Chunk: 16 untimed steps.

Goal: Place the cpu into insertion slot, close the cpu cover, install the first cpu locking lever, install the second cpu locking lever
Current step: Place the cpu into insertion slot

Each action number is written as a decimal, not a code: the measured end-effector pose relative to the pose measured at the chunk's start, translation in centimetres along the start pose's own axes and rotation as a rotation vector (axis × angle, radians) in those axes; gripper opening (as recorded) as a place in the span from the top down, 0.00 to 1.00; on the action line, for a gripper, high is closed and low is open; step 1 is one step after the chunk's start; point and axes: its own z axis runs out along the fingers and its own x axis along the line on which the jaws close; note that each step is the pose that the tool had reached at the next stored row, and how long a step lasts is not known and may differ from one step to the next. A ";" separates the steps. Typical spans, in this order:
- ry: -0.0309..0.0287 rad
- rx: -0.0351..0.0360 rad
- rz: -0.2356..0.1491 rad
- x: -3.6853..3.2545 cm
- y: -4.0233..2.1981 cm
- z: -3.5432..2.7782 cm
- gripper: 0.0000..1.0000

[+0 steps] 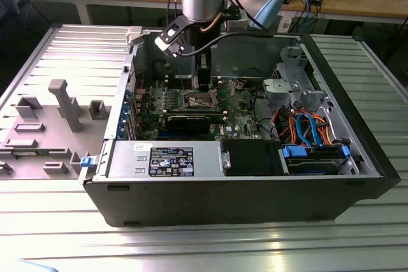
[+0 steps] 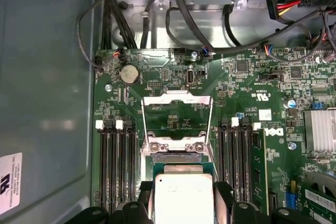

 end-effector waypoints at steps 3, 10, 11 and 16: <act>0.0001 0.0000 0.000 0.06 -0.23 0.48 0.45; 0.0023 0.0000 -0.026 0.33 -0.55 1.71 0.45; 0.0028 0.0001 -0.033 0.32 -0.59 1.83 0.45; 0.0034 0.0002 -0.039 0.26 -0.72 2.22 0.45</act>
